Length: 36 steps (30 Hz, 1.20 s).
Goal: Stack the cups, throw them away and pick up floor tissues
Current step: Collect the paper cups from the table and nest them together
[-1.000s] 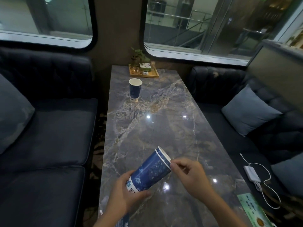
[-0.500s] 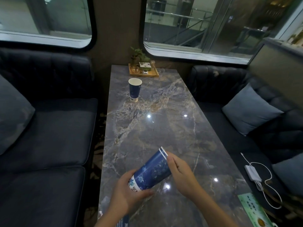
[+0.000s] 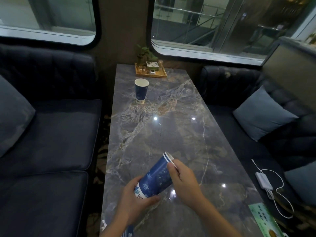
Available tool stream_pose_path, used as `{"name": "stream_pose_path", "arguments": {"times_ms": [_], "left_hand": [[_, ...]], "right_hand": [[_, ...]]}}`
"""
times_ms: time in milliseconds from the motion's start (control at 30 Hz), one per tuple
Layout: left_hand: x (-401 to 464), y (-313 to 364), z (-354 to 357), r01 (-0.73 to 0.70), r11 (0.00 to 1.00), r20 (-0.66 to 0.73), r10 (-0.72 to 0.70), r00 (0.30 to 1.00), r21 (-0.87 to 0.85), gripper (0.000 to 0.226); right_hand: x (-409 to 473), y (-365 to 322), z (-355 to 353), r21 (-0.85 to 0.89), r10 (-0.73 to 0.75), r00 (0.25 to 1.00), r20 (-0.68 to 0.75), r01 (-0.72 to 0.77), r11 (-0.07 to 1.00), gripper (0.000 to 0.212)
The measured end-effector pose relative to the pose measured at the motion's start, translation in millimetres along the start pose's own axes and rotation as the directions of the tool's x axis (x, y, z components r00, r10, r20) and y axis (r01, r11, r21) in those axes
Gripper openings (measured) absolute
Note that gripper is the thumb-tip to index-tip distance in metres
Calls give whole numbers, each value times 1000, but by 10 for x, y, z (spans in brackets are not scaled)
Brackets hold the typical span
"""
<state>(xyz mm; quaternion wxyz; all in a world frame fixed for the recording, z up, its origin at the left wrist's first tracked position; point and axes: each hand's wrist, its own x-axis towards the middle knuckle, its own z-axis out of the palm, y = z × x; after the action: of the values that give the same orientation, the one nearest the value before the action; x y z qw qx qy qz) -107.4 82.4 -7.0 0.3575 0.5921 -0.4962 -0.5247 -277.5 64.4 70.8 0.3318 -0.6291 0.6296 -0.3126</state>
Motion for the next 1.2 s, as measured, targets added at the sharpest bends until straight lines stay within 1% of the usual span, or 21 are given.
{"name": "stream_pose_path", "arguments": {"times_ms": [133,233,367,433,567,667,833,1000,1067,1200], "left_hand": [[36,-27,-11,4,1000,4,-3,1000,-31,71],[106,-62,-35,23,1000,10,-23,1000,-11,66],[254,-141,-86,39,999,8,-39,999,29,63],[360,-169,-107,22,999,-11,-22,1000,36,58],[656,-193,-167,6,999,-20,-6,1000,43,55],[909,-229,-230,-8,997,-35,11,999,77,58],[1344,-230,-286,-45,994,-75,53,996,104,50],[1803,-294,-411,-90,990,-88,100,991,109,57],[1982,-274,-466,-78,990,-116,91,989,116,56],[2301,-286,-586,-85,994,-147,94,985,65,59]], "right_hand": [[75,-15,78,-2,-24,999,-37,23,1000,27],[157,-41,163,-25,-74,996,-52,73,997,25],[321,-118,277,-52,-112,993,-33,111,993,24],[426,-153,317,-59,-103,994,-30,101,993,22],[702,-194,376,-27,-61,998,-29,60,998,28],[916,-204,409,-19,-50,998,-30,49,999,19],[1251,-154,444,-75,-112,993,-48,108,991,3],[1704,-122,424,-99,-128,990,-60,122,988,15],[1907,-125,409,-101,-137,989,-55,131,986,15],[2326,-166,439,-147,-157,988,1,156,977,14]]}}
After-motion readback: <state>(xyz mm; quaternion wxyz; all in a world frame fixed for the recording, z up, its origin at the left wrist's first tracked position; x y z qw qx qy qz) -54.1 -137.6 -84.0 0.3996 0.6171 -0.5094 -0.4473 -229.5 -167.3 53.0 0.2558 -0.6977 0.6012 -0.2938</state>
